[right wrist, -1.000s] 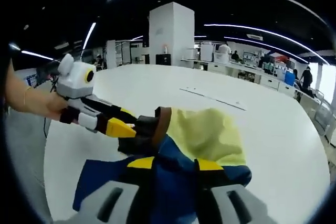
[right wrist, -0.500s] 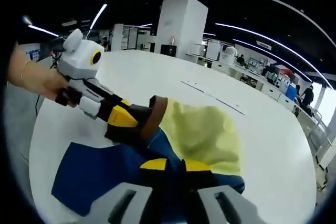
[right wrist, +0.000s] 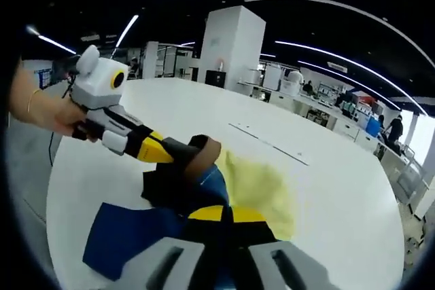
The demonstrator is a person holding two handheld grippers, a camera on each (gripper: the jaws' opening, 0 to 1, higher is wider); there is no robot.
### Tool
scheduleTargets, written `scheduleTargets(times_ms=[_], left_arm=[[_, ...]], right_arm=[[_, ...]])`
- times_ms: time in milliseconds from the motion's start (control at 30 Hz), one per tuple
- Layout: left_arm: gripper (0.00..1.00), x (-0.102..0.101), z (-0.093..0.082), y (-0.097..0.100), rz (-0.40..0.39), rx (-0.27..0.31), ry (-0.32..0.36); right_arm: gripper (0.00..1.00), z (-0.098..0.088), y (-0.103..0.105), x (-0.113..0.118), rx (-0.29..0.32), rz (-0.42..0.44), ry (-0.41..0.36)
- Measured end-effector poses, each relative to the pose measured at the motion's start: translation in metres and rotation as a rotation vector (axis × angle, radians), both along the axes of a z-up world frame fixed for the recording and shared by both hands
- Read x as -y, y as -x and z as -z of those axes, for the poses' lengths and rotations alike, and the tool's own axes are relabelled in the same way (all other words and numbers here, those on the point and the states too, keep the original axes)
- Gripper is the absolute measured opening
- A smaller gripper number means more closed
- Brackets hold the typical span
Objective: Fold the garment on the visible template until the final outline fits inside the template.
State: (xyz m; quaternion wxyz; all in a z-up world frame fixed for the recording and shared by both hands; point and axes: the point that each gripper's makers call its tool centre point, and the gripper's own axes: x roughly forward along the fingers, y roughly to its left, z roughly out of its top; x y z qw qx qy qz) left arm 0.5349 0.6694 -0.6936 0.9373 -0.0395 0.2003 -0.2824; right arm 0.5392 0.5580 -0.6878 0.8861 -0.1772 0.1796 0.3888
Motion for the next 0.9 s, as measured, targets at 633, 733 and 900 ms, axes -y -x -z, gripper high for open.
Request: scheduleTargets(times_ms=[633, 733, 900], left_arm=[[0.0, -0.031, -0.077, 0.008, -0.029, 0.13, -0.019], [0.0, -0.037, -0.091, 0.009, -0.033, 0.142, -0.016], [0.0, -0.051, -0.11, 0.007, -0.056, 0.173, -0.046]], right_arm=[[0.0, -0.079, -0.024, 0.022, 0.101, 0.028, -0.092], [0.0, -0.088, -0.026, 0.024, 0.108, 0.032, -0.102], [0.0, -0.095, -0.036, 0.025, 0.1, 0.036, -0.11]])
